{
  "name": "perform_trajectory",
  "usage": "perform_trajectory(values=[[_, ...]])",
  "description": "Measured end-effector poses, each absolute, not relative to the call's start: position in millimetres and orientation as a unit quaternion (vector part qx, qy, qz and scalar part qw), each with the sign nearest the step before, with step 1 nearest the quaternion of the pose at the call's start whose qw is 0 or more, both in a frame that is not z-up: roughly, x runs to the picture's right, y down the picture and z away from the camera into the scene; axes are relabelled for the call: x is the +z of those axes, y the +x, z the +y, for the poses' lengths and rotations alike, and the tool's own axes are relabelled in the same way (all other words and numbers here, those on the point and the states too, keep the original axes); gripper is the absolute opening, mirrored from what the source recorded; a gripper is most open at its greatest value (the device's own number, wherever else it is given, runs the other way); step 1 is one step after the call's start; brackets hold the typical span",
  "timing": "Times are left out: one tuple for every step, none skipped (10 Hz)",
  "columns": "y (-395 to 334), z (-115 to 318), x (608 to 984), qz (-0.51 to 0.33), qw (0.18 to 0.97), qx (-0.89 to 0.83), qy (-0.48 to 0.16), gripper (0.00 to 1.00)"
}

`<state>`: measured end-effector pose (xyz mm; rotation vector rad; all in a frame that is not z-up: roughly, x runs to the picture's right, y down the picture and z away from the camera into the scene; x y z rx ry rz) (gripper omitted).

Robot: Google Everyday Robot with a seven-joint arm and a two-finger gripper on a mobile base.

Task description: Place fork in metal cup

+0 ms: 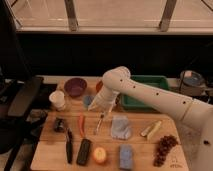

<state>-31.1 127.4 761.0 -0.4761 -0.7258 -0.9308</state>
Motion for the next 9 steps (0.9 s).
perform_trajectory(values=[[-31.4,127.5,760.9,-0.339,0.804,-0.435,-0.223,0.65],[-31.4,128.3,761.4,-0.337,0.803,-0.437,-0.226,0.65],[-34.7,129.7,766.4,-0.326,0.797,-0.449,-0.238,0.65],[-44.1,131.1,775.9,-0.319,0.790,-0.462,-0.245,0.65],[-53.1,134.4,783.1,-0.317,0.784,-0.472,-0.249,0.65],[-58.8,135.3,791.0,-0.317,0.779,-0.479,-0.252,0.65],[-60.8,139.2,801.4,-0.327,0.773,-0.480,-0.253,0.65],[-58.7,144.2,810.7,-0.334,0.771,-0.477,-0.258,0.65],[-58.6,147.6,816.8,-0.339,0.769,-0.475,-0.261,0.65]])
